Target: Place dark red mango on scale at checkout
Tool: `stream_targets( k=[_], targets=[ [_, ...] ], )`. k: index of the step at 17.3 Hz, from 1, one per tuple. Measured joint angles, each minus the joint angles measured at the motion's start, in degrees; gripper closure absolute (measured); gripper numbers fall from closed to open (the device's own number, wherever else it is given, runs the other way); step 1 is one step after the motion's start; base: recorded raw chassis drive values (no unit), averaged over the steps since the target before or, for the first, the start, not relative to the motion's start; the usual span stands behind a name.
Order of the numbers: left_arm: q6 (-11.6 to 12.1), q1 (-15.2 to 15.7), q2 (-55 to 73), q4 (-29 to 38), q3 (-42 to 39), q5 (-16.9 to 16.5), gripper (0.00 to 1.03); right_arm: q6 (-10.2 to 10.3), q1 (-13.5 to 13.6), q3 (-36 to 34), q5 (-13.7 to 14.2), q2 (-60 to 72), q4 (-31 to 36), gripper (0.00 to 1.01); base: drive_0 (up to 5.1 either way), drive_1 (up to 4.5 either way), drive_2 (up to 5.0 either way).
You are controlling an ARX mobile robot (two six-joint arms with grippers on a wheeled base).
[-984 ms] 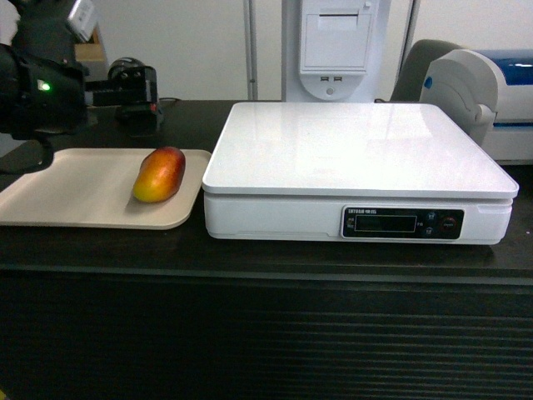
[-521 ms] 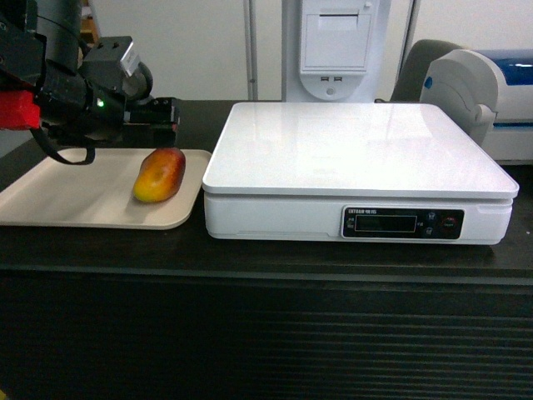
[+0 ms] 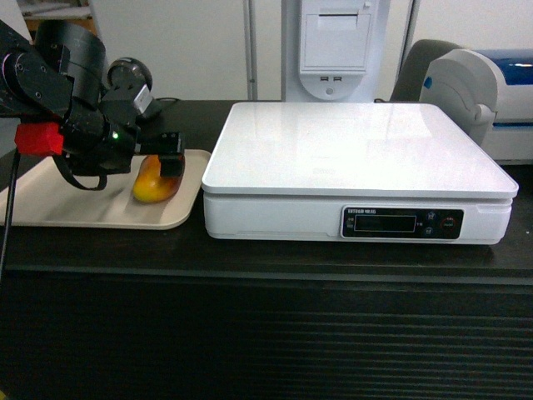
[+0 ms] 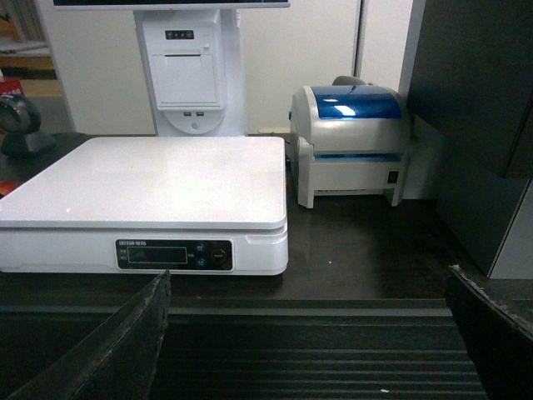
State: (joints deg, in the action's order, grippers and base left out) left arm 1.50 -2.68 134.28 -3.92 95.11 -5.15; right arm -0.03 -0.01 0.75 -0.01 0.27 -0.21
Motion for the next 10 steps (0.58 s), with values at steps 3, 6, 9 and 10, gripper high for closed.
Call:
stream_targets(
  k=[3, 6, 9, 10],
  targets=[
    [0.04, 0.11, 2.01, -0.96, 0.04, -1.38, 0.05, 0.00, 0.00, 0.00, 0.00, 0.00, 0.00, 0.03, 0.0, 0.00, 0.0],
    [0.33, 0.15, 2.29, -0.42, 0.04, -2.01, 0.06, 0.00, 0.00, 0.00, -0.02, 0.00, 0.00, 0.03, 0.0, 0.00, 0.0],
    [0.35, 0.15, 1.75, 1.51, -1.46, -2.45, 0.43, 0.00, 0.00, 0.00, 0.00, 0.00, 0.00, 0.03, 0.0, 0.00, 0.0],
    [0.52, 0.66, -1.53, 2.49, -6.01, -2.40, 0.46, 0.00, 0.00, 0.00, 0.00, 0.00, 0.00, 0.03, 0.0, 0.00, 0.0]
  ],
)
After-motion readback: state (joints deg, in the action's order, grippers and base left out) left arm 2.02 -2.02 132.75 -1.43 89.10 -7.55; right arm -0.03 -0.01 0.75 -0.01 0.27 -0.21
